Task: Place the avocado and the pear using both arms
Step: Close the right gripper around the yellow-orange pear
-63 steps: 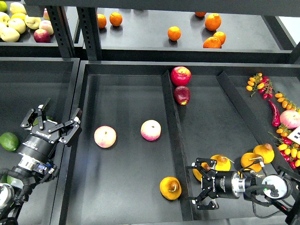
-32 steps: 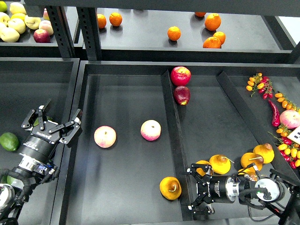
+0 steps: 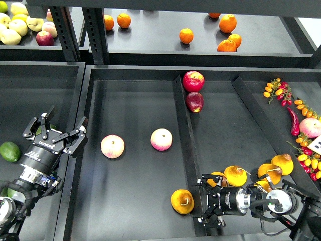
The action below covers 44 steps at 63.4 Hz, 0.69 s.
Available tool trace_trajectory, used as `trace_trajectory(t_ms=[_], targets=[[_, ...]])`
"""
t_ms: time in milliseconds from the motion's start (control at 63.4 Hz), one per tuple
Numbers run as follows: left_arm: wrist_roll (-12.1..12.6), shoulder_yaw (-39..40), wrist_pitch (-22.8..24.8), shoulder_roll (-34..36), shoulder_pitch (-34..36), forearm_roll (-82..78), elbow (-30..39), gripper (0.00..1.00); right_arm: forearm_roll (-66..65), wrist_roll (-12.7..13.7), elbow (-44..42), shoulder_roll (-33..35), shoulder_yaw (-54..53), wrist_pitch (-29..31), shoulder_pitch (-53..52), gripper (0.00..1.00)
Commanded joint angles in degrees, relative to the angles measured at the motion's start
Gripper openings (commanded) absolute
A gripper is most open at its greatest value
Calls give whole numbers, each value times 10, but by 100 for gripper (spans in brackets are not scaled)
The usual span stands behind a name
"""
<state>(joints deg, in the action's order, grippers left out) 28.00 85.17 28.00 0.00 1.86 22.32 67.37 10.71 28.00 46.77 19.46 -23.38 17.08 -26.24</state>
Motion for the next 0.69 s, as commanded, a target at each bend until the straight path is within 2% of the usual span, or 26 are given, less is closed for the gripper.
trace_trajectory(t_ms=[0,426,678], targets=[[0,0,0,0,0,0,0,99,0,0,-9,-7,0,0,-4,100],[0,1,0,0,-1,0,1,99,-1,0,-44,-39,1,1,-7,99],[0,0,0,0,-1,0,2,99,-11,0,-60,-49,-2,0,-7,92]])
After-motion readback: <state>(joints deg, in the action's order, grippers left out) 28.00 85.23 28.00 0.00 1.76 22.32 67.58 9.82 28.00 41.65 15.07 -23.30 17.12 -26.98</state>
